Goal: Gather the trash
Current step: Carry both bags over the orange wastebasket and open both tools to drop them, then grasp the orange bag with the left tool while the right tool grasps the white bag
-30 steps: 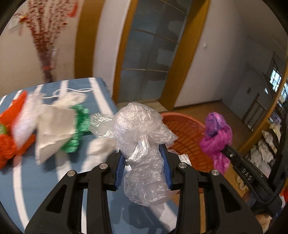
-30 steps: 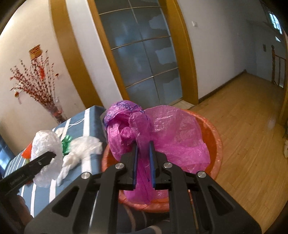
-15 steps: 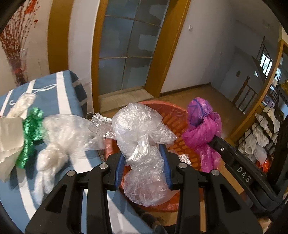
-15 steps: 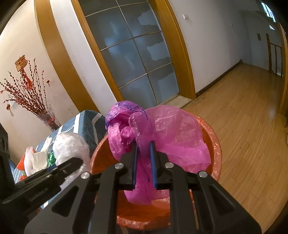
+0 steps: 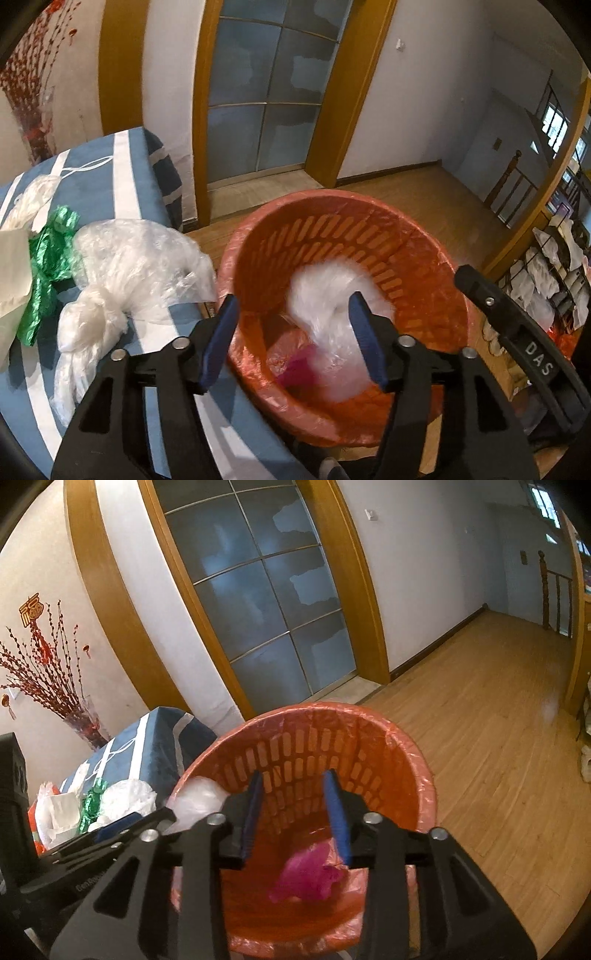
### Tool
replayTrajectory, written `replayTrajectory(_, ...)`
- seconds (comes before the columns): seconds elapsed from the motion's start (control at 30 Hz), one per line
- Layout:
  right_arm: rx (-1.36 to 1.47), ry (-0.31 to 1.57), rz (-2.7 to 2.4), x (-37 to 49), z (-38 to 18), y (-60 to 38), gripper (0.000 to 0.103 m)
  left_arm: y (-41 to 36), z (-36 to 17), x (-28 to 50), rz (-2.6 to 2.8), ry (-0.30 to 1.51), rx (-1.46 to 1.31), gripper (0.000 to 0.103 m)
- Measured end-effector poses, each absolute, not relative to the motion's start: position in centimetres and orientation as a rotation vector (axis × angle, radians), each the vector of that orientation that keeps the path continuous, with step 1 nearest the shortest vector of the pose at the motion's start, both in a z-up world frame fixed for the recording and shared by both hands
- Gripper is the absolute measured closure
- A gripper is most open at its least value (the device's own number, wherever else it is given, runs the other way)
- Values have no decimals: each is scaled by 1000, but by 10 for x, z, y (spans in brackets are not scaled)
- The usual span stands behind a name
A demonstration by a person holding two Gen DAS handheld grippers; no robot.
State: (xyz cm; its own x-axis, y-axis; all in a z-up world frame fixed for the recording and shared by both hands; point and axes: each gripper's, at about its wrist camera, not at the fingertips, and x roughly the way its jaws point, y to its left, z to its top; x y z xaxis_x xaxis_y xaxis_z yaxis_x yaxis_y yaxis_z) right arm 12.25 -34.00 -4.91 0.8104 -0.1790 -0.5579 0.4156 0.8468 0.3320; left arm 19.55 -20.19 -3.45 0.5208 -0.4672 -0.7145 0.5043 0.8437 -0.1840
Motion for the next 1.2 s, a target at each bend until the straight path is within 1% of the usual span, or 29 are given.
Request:
replayTrajectory(0.1,433,540,-346,116,-46,-337,55,-194,-33,194,-570,838,51,38)
replayTrajectory(0.17,412,538,-348,112,-43,-333,47,-187,-29,190,-550,823,60,35)
replayTrajectory(0.23,390,531,-345,108,-40,-327,42,-178,-26,186,-522,805,66,31)
replayTrajectory(0.37,355,522,-319,103,-32,-308,34,-148,-19,178,-451,776,73,28)
replayTrajectory(0.57,310,537,-255,103,-25,-271,25,-92,-11,169,-325,743,54,26)
replayTrajectory(0.63,293,537,-225,104,-24,-255,23,-75,-9,168,-285,735,48,25)
replayTrajectory(0.7,277,542,-197,107,-22,-239,23,-54,-9,167,-235,725,43,21)
replayTrajectory(1.0,209,584,-83,126,-24,-172,22,49,-11,181,0,710,0,20)
replayTrajectory(1.2,160,608,-40,146,-26,-136,22,103,-15,197,101,719,-27,20)
